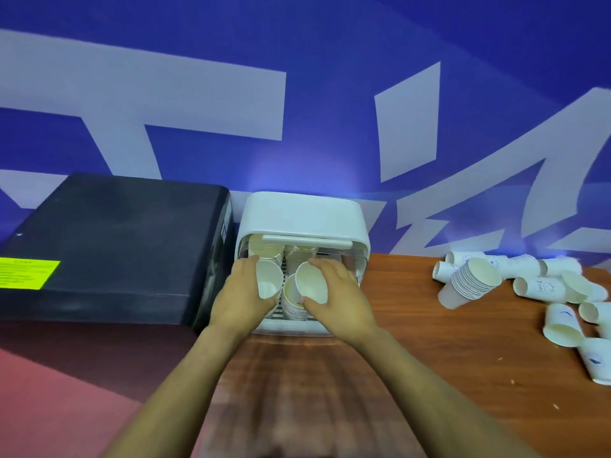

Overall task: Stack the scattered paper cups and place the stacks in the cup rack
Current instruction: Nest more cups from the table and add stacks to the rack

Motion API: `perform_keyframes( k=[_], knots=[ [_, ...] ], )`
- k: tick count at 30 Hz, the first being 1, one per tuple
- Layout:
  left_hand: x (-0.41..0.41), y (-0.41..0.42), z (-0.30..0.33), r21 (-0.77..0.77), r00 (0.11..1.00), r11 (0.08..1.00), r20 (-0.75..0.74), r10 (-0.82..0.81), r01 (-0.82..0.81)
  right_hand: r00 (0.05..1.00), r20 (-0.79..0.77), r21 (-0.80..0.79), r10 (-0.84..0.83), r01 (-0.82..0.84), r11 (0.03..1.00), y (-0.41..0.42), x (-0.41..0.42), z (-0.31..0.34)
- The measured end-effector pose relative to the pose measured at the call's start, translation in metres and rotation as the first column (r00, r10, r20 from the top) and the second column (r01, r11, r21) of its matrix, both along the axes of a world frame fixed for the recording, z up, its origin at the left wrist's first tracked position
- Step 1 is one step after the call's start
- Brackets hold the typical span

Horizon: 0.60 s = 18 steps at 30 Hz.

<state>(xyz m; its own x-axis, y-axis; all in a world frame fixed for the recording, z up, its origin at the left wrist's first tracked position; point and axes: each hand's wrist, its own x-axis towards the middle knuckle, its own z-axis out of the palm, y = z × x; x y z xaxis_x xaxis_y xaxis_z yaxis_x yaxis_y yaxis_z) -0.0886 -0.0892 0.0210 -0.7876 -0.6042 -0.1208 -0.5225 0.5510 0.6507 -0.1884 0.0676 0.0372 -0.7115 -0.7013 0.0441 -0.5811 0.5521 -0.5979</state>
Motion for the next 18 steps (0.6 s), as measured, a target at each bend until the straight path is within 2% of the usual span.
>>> perform_keyframes(
  k=[7, 13, 18],
  knots=[
    [-0.006, -0.006, -0.024, 0.026, 0.976, 0.996, 0.196, -0.092, 0.089, 0.991, 0.128, 0.212, 0.027, -0.054, 0.976, 0.002, -0.004, -0.018],
    [-0.005, 0.002, -0.022, -0.026, 0.961, 0.995, 0.26, -0.091, 0.101, 0.983, 0.175, 0.22, 0.051, -0.09, 0.971, 0.011, -0.009, -0.022],
    [0.004, 0.021, 0.004, -0.084, 0.981, 0.989, 0.161, -0.108, 0.122, 0.982, 0.184, 0.174, 0.042, -0.075, 0.982, 0.035, -0.011, -0.012]
  ],
)
